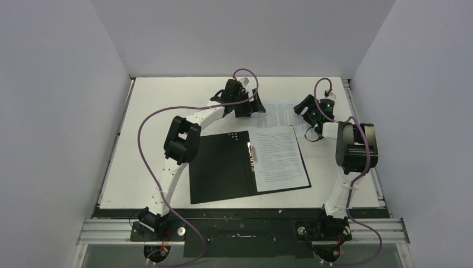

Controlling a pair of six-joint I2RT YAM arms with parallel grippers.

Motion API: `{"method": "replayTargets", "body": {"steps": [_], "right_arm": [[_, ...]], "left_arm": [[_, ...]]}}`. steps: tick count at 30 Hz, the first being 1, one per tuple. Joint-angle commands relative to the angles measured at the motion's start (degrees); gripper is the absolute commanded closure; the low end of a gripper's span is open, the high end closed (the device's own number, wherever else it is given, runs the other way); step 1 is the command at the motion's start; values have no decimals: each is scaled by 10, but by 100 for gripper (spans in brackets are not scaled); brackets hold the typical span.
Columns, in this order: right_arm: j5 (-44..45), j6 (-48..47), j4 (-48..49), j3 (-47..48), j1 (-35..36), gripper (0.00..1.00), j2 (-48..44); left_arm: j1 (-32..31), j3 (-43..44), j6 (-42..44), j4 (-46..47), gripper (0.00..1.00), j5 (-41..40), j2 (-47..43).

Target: Put the files into the folder

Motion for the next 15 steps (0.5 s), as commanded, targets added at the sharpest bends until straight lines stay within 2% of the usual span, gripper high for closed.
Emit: {"method": "replayTargets", "body": {"steps": [1, 9, 15], "right_arm": [[-46, 21, -27, 3, 7, 18, 41], [-74, 34, -8, 16, 10, 34, 65], [-83, 37, -3, 21, 9, 69, 72]], "left_arm": [[0, 33, 8, -37, 4, 19, 41], [0, 74, -1, -44, 14, 45, 69], [4, 80, -4, -43, 30, 50, 75]]}}
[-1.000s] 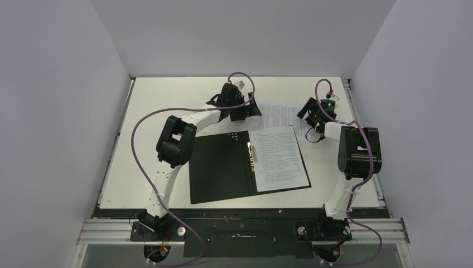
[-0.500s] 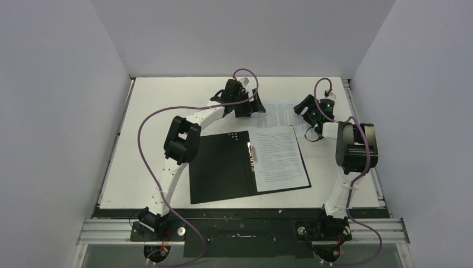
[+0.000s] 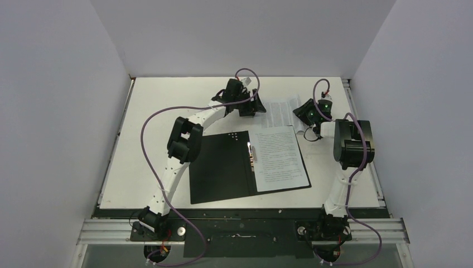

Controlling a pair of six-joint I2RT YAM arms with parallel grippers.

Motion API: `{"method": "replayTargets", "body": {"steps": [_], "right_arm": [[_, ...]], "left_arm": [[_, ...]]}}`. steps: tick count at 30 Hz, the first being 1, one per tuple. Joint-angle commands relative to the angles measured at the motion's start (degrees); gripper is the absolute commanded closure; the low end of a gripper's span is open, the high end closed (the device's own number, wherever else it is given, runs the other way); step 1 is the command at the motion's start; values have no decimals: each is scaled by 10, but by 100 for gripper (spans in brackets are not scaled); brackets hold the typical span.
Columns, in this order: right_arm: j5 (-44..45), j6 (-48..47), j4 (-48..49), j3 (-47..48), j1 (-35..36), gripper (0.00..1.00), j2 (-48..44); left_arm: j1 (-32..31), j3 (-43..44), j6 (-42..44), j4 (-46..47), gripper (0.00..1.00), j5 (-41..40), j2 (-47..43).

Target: Put the files into the folder

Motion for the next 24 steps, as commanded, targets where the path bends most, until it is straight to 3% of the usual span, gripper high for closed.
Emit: {"method": "replayTargets", "body": {"steps": [1, 9, 17, 24], "right_arm": [[-22, 6, -39, -1, 8, 74, 25], [-21, 25, -19, 5, 5, 91, 23], [-27, 62, 41, -6, -4, 95, -19], [-32, 106, 129, -42, -12, 95, -72]], "left_arm": [[3, 10, 2, -35, 32, 11, 24], [8, 0, -1, -17, 31, 16, 17], [14, -45, 12, 13, 16, -3, -37], [18, -101, 35, 29, 9, -25, -104]]}}
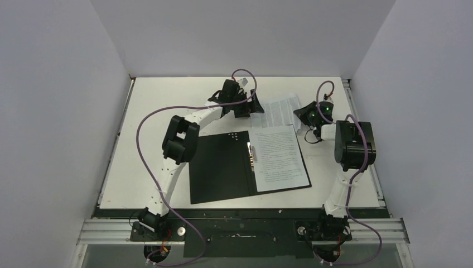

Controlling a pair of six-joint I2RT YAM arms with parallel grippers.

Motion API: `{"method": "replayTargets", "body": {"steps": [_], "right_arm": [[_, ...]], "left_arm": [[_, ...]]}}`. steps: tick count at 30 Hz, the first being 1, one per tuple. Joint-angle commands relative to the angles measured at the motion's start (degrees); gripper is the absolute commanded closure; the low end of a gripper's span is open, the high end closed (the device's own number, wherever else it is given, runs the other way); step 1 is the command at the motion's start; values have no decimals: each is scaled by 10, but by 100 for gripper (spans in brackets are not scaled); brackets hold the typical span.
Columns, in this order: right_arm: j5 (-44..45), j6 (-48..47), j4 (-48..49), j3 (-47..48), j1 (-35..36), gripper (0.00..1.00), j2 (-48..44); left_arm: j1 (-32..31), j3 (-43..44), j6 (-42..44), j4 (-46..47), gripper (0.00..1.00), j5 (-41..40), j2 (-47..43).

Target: Put the files into the folder

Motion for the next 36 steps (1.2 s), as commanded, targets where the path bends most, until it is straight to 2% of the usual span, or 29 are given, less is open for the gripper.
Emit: {"method": "replayTargets", "body": {"steps": [1, 8, 17, 24, 29, 36], "right_arm": [[-5, 33, 101, -25, -8, 95, -75], [27, 35, 148, -69, -14, 95, -152], [39, 9, 134, -101, -20, 95, -252], [9, -16, 113, -131, -19, 95, -353], [-29, -34, 70, -142, -8, 95, -430], [-38, -125, -93, -132, 48, 95, -543]], "left_arm": [[9, -37, 31, 0, 9, -35, -70], [11, -108, 58, 17, 5, -72, -153], [9, -177, 51, 31, 4, -82, -233], [5, -229, 50, 30, 3, -95, -310], [-4, -252, 65, -3, 3, -113, -383], [-14, -322, 78, -34, 3, -130, -501]]}}
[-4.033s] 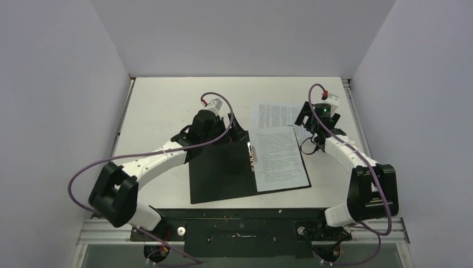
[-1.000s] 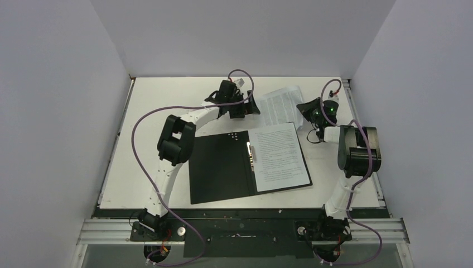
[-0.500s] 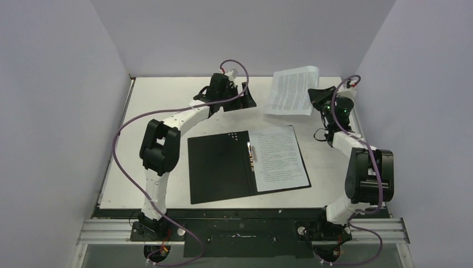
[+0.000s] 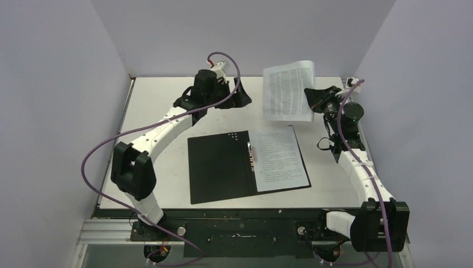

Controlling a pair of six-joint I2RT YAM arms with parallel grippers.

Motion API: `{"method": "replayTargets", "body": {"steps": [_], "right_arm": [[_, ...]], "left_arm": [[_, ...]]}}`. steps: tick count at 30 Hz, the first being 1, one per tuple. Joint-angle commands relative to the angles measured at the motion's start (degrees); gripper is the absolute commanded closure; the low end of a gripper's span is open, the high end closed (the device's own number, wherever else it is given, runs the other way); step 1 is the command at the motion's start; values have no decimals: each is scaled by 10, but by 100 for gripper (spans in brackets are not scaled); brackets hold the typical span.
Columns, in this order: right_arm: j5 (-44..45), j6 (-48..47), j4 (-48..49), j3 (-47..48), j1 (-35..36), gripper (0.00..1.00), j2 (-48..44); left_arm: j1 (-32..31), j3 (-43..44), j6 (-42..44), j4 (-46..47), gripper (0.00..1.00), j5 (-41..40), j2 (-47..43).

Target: Put the files into the folder

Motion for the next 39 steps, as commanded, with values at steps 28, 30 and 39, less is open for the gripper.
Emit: {"method": "replayTargets", "body": {"steps": [28, 30, 39], "right_arm": [[-278, -187, -446, 71, 154, 94, -155], [-295, -195, -459, 82, 170, 94, -149], [-371, -245, -506, 126, 232, 92, -111]], "left_arm": [[-12, -176, 111, -202, 3, 62, -387], [-12, -197, 114, -191, 4, 100, -403], [-12, -278, 91, -104, 4, 258, -456]]}}
